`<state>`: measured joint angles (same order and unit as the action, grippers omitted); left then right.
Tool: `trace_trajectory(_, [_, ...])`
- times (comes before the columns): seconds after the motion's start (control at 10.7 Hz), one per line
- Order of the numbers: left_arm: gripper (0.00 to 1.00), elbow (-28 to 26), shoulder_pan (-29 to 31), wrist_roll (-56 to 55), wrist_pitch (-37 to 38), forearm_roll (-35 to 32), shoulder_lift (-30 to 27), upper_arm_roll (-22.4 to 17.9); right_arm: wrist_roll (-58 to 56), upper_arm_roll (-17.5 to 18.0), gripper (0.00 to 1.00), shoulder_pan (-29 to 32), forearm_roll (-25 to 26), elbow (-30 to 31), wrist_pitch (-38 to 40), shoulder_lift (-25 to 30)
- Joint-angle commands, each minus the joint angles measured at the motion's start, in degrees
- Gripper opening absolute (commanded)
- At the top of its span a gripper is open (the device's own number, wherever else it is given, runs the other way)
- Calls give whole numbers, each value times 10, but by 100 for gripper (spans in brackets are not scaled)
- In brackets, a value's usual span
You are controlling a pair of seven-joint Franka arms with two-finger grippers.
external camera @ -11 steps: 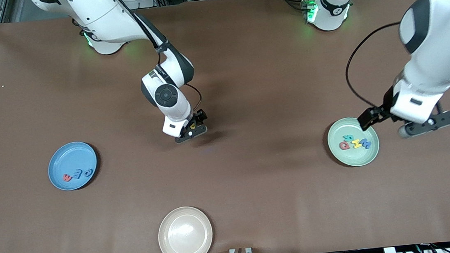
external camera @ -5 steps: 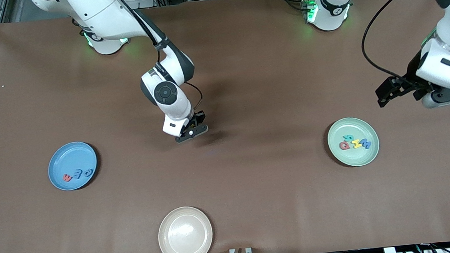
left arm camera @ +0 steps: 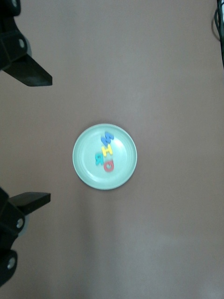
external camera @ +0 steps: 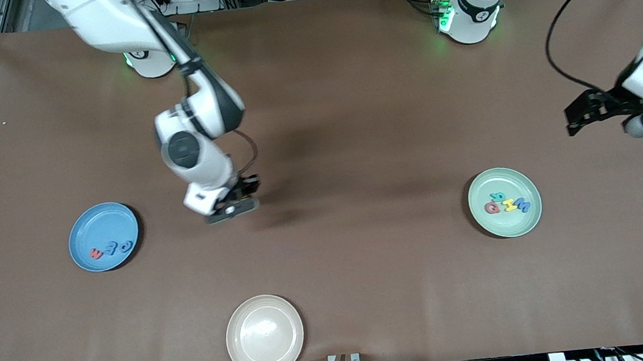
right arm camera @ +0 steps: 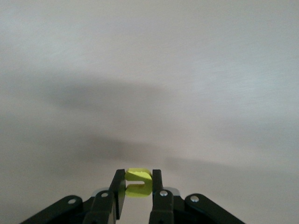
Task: Sort upper and lower case letters into plates
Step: 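Drop the yellow u on the blue plate with the right gripper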
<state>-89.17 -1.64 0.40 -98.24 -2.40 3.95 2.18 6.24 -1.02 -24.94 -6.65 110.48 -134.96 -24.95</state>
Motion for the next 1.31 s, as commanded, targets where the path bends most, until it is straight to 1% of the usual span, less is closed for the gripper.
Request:
trace_trajectory(0.0, [100, -11, -4, 18, 9, 13, -20, -9, -71, 8, 0, 91, 0, 11, 23, 23])
trace_trajectory(0.09, [100, -11, -4, 17, 9, 13, -23, -9, -88, 6, 0, 115, 16, 11, 23, 24])
trace_trajectory(0.19, [100, -10, -3, 14, 9, 13, -22, -9, -89, -3, 0, 136, 49, 11, 23, 24])
trace_trajectory(0.28, [100, -7, 0, 14, 9, 13, -19, -9, -92, -2, 0, 166, 71, 12, 25, 27])
trace_trajectory(0.37, [100, -6, 3, 16, 9, 14, -18, -7, -119, 1, 0, 202, 77, 13, 28, 29])
trace_trajectory(0.56, [100, -6, -1, 16, 9, 17, -16, -2, -192, -1, 0, 247, 78, 11, 28, 25])
trace_trajectory(0.75, [100, -5, -1, 14, 9, 20, -17, 10, -202, -2, 0, 266, 79, 14, 29, 24])
trace_trajectory(0.94, [100, -5, 0, 14, 10, 34, -17, 10, -217, -2, 4, 282, 79, 19, 31, 23])
trace_trajectory(1.03, [100, -5, 0, 15, 10, 35, -16, 10, -225, -3, 4, 290, 79, 28, 34, 22])
trace_trajectory(1.22, [100, -4, 4, 16, 30, 59, -17, 10, -232, -3, 4, 307, 79, 43, 54, 25])
